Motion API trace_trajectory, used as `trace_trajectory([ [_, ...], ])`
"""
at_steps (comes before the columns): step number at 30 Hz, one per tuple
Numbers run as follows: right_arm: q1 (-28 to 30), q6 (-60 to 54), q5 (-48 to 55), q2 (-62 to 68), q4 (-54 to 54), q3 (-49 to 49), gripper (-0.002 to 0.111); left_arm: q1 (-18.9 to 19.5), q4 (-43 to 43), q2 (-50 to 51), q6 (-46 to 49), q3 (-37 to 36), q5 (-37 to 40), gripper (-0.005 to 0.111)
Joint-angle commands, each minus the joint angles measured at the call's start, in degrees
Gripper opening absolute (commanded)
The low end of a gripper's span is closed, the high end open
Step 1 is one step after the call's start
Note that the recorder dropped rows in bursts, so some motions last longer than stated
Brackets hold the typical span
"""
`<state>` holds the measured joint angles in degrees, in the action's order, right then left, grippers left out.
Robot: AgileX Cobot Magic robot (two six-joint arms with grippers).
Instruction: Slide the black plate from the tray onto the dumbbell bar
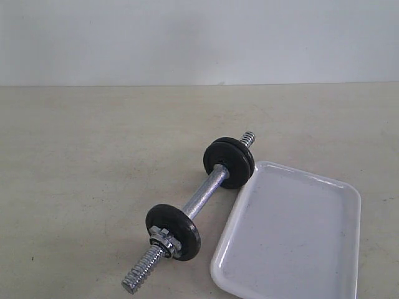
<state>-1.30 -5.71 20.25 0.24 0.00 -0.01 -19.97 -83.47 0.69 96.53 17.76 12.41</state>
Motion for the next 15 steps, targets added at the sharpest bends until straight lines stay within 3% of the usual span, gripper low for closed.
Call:
trace_trajectory([
  [1,0.2,-0.3,-0.7,-0.2,0.0,0.0,0.004,0.1,-0.3,-0.3,-0.6,-0.1,-0.6,0.004],
  [5,0.2,-0.3,-0.7,-0.2,0.0,0.0,0.004,0.4,0.4,-0.7,1.8,-0.8,-3.6,0.004],
  [10,0.2,-0.3,-0.7,-0.2,0.0,0.0,0.004,8.9,-8.6,-0.7,-4.7,-2.3,-5.0,0.004],
  [15,0.2,-0.2,-0.7,-0.2,0.0,0.0,0.004,13.1,-16.5,-0.7,-6.2,-2.2,-8.3,0.004],
])
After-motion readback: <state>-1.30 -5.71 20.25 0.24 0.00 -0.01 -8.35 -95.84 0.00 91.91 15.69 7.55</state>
